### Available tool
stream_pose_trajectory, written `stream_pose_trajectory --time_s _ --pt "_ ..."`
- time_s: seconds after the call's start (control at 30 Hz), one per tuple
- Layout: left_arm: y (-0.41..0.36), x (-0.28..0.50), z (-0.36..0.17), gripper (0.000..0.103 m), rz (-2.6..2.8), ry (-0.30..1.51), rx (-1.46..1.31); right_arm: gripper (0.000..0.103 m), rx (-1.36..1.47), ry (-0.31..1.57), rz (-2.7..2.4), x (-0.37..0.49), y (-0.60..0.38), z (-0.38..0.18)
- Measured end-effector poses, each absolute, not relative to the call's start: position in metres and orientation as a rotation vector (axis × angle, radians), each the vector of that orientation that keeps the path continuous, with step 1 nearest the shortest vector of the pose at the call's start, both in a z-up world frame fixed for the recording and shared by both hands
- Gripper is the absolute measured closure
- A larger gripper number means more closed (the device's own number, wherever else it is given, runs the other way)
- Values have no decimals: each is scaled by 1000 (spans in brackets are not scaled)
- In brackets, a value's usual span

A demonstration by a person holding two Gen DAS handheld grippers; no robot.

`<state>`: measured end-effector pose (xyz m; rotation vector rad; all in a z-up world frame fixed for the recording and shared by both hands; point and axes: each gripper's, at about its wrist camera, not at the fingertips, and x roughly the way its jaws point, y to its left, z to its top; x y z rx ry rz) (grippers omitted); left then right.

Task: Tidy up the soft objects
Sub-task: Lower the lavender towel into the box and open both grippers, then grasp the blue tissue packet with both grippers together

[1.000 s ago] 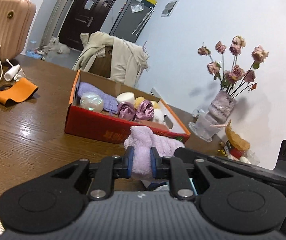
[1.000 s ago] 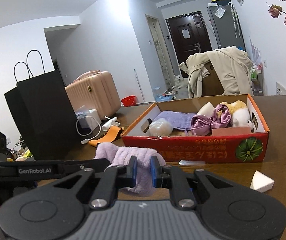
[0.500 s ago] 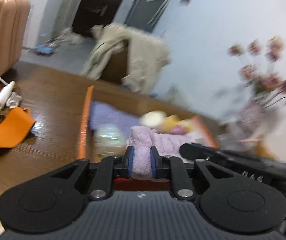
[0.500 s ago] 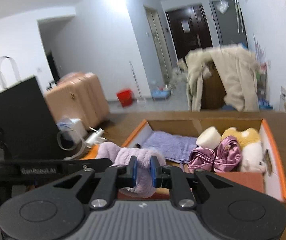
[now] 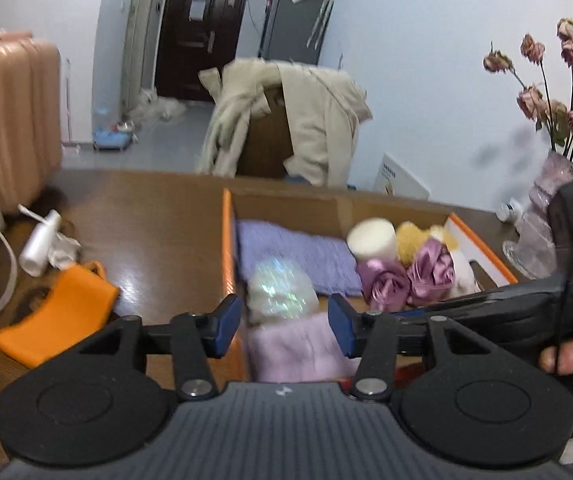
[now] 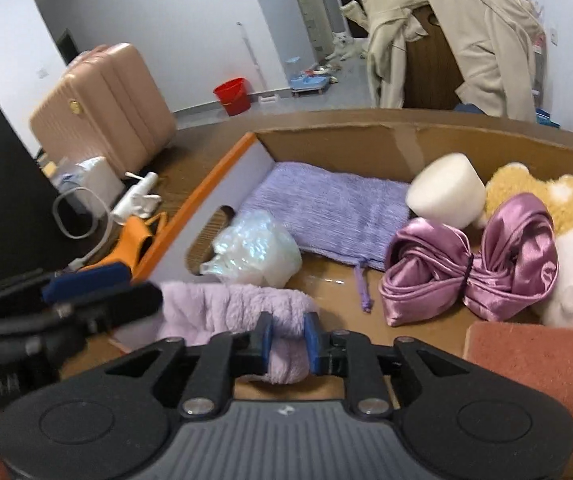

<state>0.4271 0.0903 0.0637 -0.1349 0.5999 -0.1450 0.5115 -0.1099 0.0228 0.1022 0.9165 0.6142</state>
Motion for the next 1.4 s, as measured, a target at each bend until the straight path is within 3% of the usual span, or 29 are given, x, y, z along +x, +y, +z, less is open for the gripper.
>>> stream_pose_trajectory --time_s 0.07,0.4,0.6,0.67,1.0,1.23,1.4 --pt "93 422 74 53 -140 577 -128 66 81 867 610 500 -118 40" --pt "81 329 122 48 -187 441 -76 55 21 585 510 388 -205 142" --pt "64 247 132 38 -231 354 -30 39 -22 485 450 294 -239 150" --pt "57 221 129 34 -241 342 -19 38 -30 479 431 267 -248 144" --pt "20 131 75 33 -354 402 -80 36 90 524 375 165 -270 73" --pt "-6 170 33 34 -391 541 -99 36 110 582 340 175 -278 42" --pt "-20 224 18 42 -367 591 -149 47 160 602 355 211 -287 27"
